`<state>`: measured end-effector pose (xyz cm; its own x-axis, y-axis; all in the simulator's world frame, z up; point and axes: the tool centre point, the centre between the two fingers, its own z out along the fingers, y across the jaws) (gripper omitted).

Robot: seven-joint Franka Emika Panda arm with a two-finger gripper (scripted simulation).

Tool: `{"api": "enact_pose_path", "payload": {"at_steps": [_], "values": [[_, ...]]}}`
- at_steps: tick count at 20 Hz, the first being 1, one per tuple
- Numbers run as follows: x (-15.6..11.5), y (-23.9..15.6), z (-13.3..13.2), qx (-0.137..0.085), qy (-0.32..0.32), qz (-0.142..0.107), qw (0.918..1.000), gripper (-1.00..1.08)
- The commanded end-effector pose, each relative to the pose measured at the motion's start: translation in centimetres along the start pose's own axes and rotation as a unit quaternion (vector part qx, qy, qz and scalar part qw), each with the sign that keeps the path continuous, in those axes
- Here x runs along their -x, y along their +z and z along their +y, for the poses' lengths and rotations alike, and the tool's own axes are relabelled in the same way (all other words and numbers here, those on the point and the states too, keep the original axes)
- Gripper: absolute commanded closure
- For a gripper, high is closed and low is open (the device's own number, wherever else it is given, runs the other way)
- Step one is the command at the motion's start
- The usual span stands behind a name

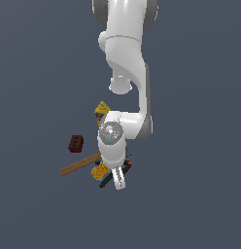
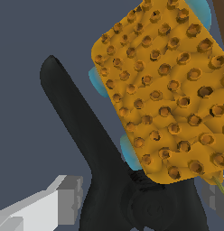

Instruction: Pick up a designated object from a clutter of objects.

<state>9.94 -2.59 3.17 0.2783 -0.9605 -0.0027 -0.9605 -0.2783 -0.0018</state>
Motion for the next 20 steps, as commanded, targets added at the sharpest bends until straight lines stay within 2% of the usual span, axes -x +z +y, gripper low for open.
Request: {"api": "enact_pose_path", "payload": {"at_steps": [1, 9, 20], "values": [[-0.1, -1.0, 0.1, -0.002, 0.0, 0.001, 1.0, 1.08], [0.1, -5.7, 1.4, -0.002, 0.001, 0.0, 1.0, 1.08], [0.2, -16.8, 4.5, -0.001, 0.002, -0.001, 1.0, 1.08]]}}
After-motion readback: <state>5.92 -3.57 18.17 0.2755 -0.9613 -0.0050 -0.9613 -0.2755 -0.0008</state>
